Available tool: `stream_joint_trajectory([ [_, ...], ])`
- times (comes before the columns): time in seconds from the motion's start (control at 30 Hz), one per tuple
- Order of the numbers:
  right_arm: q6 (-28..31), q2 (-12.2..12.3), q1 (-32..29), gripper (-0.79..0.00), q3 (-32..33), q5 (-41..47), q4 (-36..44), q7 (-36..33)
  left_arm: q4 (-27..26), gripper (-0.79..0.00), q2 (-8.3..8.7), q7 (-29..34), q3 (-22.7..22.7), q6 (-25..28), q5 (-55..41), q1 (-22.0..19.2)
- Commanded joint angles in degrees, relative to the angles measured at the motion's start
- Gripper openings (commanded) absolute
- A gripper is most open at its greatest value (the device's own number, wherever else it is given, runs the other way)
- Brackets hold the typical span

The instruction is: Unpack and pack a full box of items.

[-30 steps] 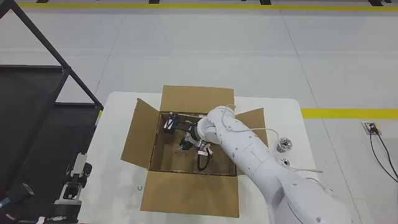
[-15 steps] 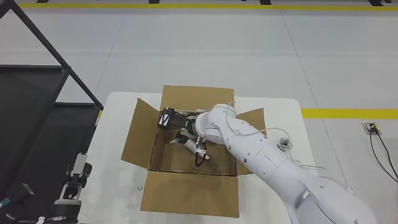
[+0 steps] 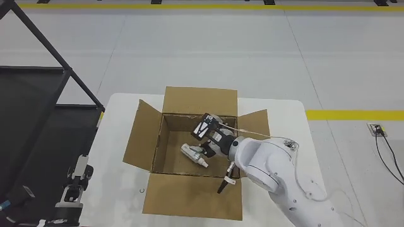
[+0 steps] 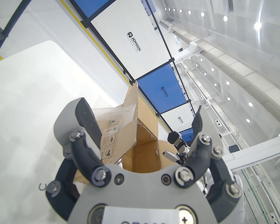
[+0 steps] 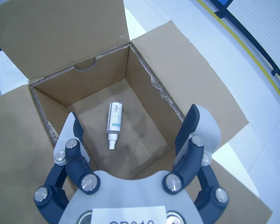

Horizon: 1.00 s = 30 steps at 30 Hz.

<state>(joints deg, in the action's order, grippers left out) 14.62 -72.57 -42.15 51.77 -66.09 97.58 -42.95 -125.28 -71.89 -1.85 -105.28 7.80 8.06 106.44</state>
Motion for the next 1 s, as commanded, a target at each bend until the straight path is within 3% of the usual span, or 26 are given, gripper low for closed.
stream_joint_trajectory([
  [0.0, 0.1, -0.1, 2.1, 0.000, -0.9, 0.1, -1.1, 0.0, 0.0, 0.000, 0.00, 0.0, 0.0, 0.0, 0.0, 0.0],
  [0.37, 0.9, 0.0, 1.3, 0.000, -0.9, -0.4, -0.9, 1.2, 0.0, 0.000, 0.00, 0.0, 0.0, 0.0, 0.0, 0.0],
  [0.47, 0.8, 0.8, -0.8, 0.000, 2.7, -2.7, 2.4, 2.7, 0.0, 0.000, 0.00, 0.0, 0.0, 0.0, 0.0, 0.0],
  [0.6, 1.2, 2.9, -8.7, 0.000, 12.4, -6.3, 10.7, 2.7, 0.0, 0.000, 0.00, 0.0, 0.0, 0.0, 0.0, 0.0],
  [0.8, 1.3, 5.7, -26.2, 0.000, 31.3, -9.2, 22.6, 2.7, 0.0, 0.000, 0.00, 0.0, 0.0, 0.0, 0.0, 0.0],
  [0.97, -1.5, 6.4, -40.1, 0.000, 45.6, -7.5, 24.9, 8.5, 0.0, 0.000, 0.00, 0.0, 0.0, 0.0, 0.0, 0.0],
])
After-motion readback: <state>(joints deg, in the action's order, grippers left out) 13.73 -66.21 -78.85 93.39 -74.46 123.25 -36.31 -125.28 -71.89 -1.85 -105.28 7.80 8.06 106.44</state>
